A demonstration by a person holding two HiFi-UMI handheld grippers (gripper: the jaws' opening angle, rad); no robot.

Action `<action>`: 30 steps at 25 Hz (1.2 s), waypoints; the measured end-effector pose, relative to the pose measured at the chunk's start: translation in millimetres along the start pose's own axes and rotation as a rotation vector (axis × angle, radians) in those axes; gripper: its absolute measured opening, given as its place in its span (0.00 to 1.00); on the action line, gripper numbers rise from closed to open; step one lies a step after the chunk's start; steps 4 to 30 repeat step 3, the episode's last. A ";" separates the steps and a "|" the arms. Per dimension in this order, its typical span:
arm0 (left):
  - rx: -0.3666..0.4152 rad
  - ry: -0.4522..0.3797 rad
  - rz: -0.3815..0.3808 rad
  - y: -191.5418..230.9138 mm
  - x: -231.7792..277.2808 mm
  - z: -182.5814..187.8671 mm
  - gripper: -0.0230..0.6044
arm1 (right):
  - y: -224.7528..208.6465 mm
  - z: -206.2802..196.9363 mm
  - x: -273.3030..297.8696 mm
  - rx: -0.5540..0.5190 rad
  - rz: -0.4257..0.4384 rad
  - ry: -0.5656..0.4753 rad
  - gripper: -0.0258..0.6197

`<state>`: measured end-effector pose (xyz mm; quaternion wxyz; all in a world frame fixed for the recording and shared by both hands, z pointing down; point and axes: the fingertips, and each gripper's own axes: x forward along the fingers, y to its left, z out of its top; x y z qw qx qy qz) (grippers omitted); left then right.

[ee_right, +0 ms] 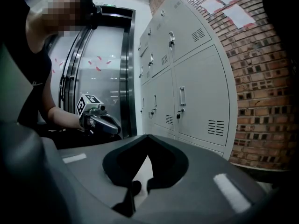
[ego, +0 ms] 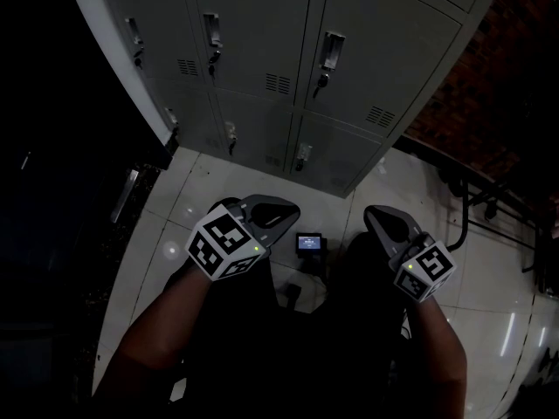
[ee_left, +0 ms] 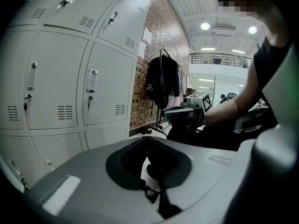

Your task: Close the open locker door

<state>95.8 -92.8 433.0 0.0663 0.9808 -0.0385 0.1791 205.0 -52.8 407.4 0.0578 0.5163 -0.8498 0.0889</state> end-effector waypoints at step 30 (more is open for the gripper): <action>0.001 0.003 0.001 -0.3 0.5 -0.1 0.06 | -3.2 -5.1 -1.7 -0.013 -0.011 0.026 0.04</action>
